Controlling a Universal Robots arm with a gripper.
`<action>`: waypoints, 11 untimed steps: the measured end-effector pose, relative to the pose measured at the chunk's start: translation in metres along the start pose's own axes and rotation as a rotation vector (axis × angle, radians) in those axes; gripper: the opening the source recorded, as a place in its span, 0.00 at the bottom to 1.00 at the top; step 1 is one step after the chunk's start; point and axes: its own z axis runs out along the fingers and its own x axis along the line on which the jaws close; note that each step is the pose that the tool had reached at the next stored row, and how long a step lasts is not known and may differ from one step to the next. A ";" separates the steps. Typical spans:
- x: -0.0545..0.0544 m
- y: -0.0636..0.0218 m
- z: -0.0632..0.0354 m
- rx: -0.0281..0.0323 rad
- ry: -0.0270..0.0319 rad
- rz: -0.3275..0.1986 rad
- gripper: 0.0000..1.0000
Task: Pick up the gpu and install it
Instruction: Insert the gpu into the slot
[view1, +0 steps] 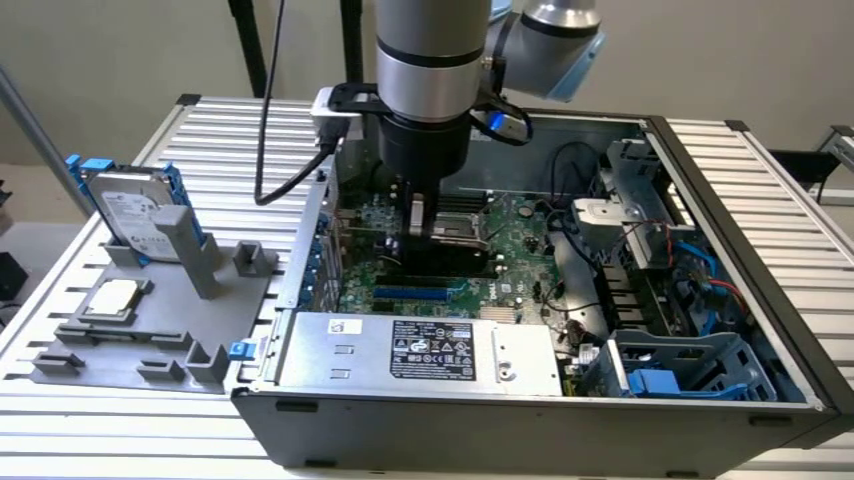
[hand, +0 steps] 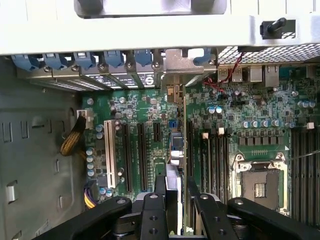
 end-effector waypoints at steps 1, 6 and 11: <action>0.000 0.0005 0.0018 0.0001 -0.0003 0.000 0.27; 0.001 0.0020 0.0095 0.0000 -0.0019 0.000 0.27; 0.001 0.0031 0.0142 0.0000 -0.0024 0.000 0.27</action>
